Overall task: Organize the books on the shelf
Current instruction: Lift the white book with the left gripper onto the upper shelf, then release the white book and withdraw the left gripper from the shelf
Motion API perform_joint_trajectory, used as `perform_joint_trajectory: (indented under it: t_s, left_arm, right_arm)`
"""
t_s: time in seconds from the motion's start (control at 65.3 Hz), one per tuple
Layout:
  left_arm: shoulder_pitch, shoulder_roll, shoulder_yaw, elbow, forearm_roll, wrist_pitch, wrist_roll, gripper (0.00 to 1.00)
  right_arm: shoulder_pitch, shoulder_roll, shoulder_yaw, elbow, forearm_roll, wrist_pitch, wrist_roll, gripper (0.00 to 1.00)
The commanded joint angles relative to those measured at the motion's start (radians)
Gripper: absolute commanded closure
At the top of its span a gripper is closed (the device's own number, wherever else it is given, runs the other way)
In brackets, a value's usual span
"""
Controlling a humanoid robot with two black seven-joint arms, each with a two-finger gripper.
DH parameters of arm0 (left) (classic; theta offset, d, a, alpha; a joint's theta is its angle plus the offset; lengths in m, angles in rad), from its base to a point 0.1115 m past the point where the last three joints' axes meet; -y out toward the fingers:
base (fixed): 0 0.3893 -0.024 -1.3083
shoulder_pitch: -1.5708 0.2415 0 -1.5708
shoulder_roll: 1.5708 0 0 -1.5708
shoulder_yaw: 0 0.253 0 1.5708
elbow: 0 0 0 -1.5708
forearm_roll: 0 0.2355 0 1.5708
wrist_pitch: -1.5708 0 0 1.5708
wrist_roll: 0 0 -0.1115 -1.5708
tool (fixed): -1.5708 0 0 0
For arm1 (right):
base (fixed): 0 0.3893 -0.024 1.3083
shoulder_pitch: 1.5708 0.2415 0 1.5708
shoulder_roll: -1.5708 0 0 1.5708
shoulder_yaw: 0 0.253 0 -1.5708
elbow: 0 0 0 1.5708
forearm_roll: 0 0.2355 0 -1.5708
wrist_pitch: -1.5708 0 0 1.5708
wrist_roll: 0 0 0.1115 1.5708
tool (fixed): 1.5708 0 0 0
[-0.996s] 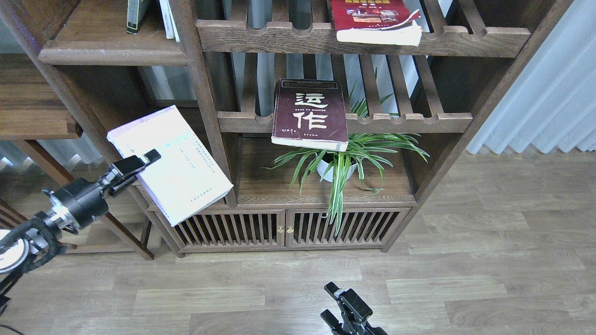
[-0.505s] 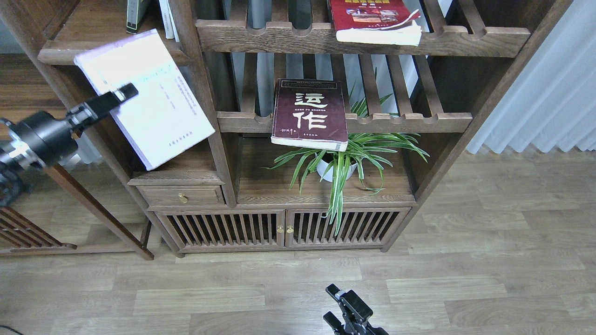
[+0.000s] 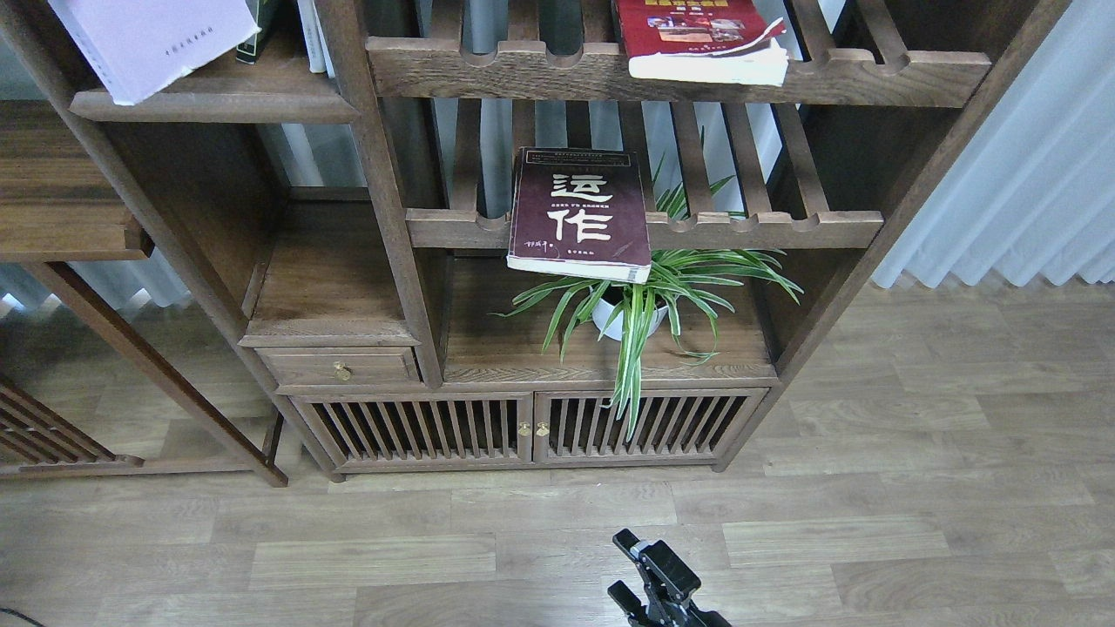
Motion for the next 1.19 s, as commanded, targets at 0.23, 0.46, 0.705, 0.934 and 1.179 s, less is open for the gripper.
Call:
perform_joint_trajectory:
  t_s: [0.23, 0.46, 0.705, 0.934, 1.179]
  left_arm:
    - [-0.239, -0.088, 0.097, 0.231, 0.094, 0.000, 0.000, 0.95]
    - [-0.308, -0.154, 0.126, 0.262, 0.114, 0.000, 0.000, 0.95]
    - [-0.329, -0.170, 0.131, 0.274, 0.114, 0.000, 0.000, 0.95]
    - [-0.314, -0.098, 0.118, 0.272, 0.097, 0.000, 0.000, 0.95]
    - [-0.265, 0.002, 0.117, 0.289, -0.024, 0.000, 0.000, 0.95]
  right_arm:
    - [0.014, 0.000, 0.000, 0.002, 0.000, 0.000, 0.000, 0.01]
    - [0.014, 0.000, -0.008, 0.009, 0.000, 0.000, 0.000, 0.01]
    - [0.014, 0.000, -0.006, 0.014, -0.001, 0.000, 0.000, 0.01]
    - [0.014, 0.000, -0.003, 0.014, -0.001, 0.000, 0.000, 0.01]
    - [0.017, 0.000, 0.002, 0.014, 0.000, 0.000, 0.000, 0.01]
